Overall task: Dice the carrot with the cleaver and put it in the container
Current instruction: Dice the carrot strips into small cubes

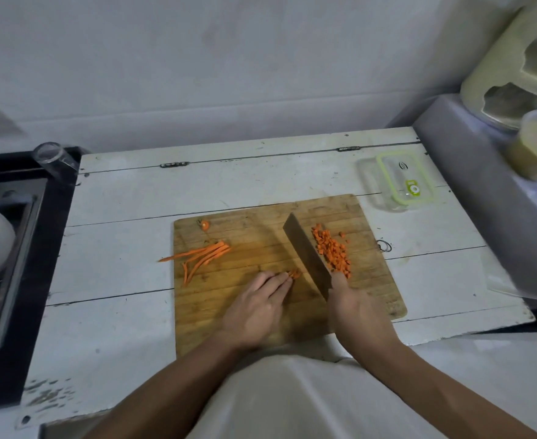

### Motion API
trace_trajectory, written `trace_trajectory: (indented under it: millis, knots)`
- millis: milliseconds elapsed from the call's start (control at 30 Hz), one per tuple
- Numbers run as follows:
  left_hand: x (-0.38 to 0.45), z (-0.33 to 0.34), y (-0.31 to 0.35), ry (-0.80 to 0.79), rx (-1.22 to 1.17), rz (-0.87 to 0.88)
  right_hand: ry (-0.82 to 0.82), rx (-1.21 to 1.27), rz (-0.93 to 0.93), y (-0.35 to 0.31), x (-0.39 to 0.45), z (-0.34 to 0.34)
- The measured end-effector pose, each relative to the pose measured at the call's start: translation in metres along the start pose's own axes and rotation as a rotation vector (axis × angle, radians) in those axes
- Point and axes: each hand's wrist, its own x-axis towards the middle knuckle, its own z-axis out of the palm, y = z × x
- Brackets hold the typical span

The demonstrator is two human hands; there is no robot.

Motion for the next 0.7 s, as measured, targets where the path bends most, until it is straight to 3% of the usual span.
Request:
trace_trajectory:
  millis: [167, 267, 533, 700]
  knots:
    - [0.001, -0.004, 0.002, -0.006, 0.025, 0.009, -0.087, -0.105, -0.039, -0.006, -0.009, 0.000]
    - [0.001, 0.000, -0.001, -0.030, -0.009, -0.001, -0.056, -0.138, -0.011, -0.016, 0.003, 0.003]
    - [-0.002, -0.008, 0.008, -0.088, -0.047, -0.091, 0.014, 0.074, 0.076, -0.011, 0.017, 0.001]
    - [-0.003, -0.007, 0.007, -0.123, -0.057, -0.117, -0.054, -0.097, -0.055, -0.011, -0.009, 0.001]
